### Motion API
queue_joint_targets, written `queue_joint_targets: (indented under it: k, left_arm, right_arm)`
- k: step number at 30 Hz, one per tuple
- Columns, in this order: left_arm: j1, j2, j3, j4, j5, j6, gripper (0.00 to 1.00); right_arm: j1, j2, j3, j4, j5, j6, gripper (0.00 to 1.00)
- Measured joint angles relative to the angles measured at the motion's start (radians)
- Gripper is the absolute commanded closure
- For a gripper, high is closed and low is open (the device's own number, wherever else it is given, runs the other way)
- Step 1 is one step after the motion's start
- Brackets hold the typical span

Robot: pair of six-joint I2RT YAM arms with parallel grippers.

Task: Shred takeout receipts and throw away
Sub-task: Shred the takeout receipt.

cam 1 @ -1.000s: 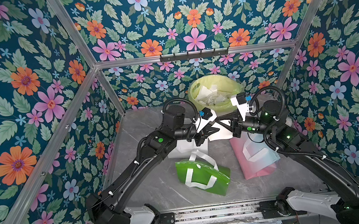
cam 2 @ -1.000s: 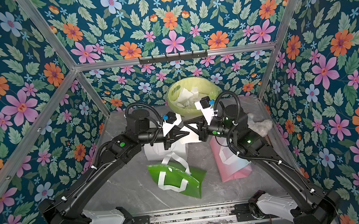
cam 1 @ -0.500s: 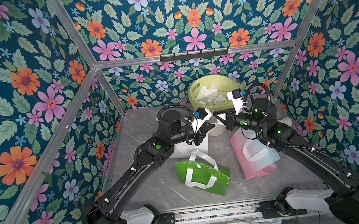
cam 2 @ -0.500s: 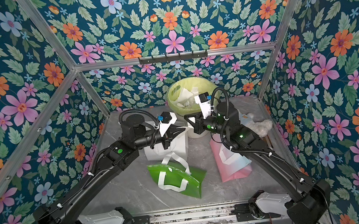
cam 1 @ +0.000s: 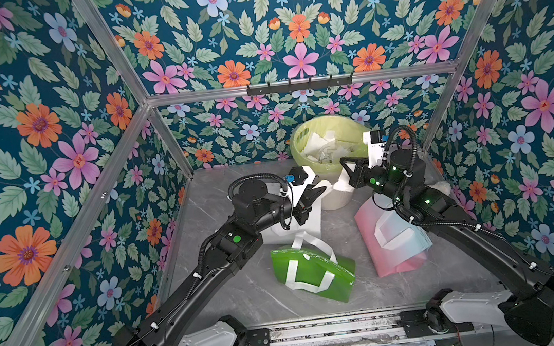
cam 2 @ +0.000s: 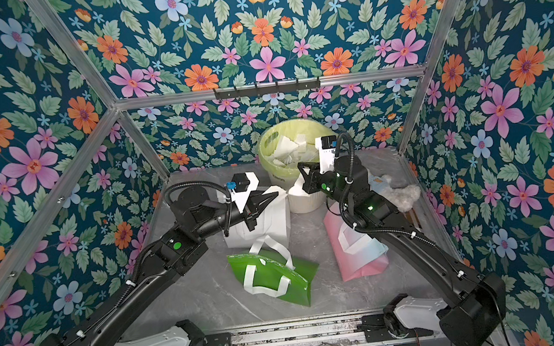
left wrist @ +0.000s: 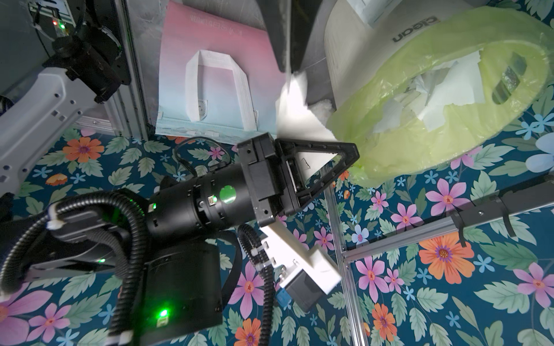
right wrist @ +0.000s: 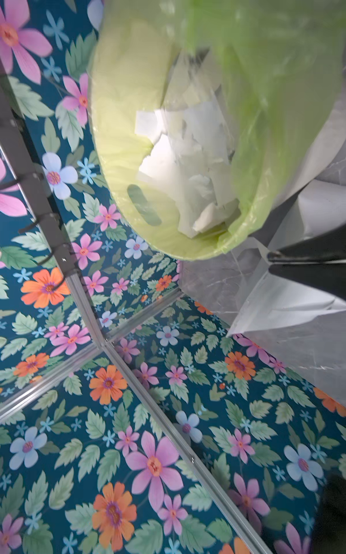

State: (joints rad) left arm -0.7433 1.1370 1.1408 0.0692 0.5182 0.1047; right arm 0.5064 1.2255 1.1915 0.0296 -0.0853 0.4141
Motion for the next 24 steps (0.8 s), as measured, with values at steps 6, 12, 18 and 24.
queue_joint_targets:
  k: [6,12,18,24]
  left_arm:
    - [0.0,-0.041,-0.069,0.108,0.0,-0.082,1.0]
    - [0.001,0.0,-0.143,0.278,-0.083,-0.28,1.0]
    - [0.004,0.101,-0.16,0.43,-0.096,-0.466,1.0]
    - [0.004,0.171,-0.156,0.585,0.01,-0.603,1.0]
  right_arm:
    - [-0.046,-0.044,-0.027,0.006,0.039,0.003,1.0]
    - [-0.047,-0.158,-0.112,0.092,-0.063,0.036,1.0]
    - [-0.004,-0.232,-0.165,0.204,-0.228,0.111,1.0]
    - [0.012,-0.202,-0.156,0.278,-0.307,0.177,1.0]
